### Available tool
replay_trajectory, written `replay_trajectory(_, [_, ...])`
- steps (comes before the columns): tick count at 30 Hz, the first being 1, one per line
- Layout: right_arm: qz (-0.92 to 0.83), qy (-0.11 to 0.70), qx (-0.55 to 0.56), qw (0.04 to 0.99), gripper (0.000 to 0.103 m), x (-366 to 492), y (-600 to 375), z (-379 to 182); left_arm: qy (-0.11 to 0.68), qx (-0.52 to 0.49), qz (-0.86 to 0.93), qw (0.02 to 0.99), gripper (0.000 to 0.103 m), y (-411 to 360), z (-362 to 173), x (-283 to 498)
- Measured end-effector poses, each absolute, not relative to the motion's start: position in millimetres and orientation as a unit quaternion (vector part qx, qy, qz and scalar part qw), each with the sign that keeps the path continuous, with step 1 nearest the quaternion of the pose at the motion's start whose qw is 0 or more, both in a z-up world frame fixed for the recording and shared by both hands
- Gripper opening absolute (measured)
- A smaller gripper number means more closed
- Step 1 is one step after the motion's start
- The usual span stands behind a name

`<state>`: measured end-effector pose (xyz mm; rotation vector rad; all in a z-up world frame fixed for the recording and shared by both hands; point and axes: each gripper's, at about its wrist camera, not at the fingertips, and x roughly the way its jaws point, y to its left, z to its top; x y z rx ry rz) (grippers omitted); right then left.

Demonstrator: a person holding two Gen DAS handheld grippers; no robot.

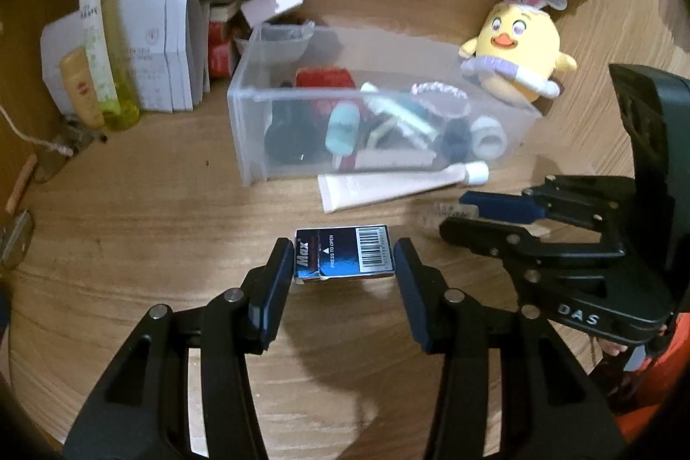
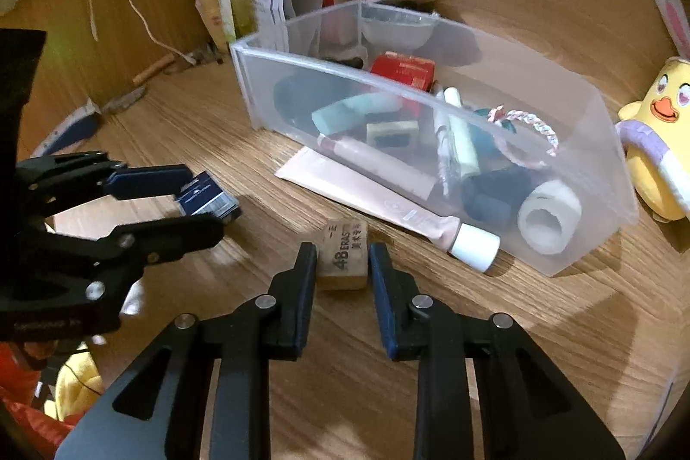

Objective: Organize objects
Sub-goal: 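Carry the blue staple box and eraser into the clear box and release both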

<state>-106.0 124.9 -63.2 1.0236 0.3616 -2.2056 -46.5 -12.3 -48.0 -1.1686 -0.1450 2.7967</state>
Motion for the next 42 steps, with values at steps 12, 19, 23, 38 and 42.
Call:
replay_trajectory(12, [-0.878,0.082,0.345,0.322,0.023,-101.8,154.9,-16.9,-0.056,-0.337,0.938,0.056,0.047,-13.0,-13.5,-56.2])
replay_trajectory(19, [-0.898,0.053,0.32,0.297,0.023,-108.0,173.3,4.9,-0.05,-0.307,0.949,0.055,0.047,-13.1,7.3,-60.9])
replay_trajectory(23, [-0.908,0.044,0.304,0.283,0.023,-112.0,180.1,15.3,-0.05,-0.294,0.953,0.054,0.047,-13.6,16.0,-67.9])
replay_trajectory(38, [-0.918,0.028,0.279,0.279,0.023,-142.9,180.3,29.9,-0.059,-0.277,0.958,0.044,0.047,-22.7,30.7,-105.6])
replay_trajectory(42, [-0.921,0.034,0.287,0.262,0.023,-157.8,171.8,23.9,-0.061,-0.291,0.954,0.04,0.047,-26.7,23.0,-118.9])
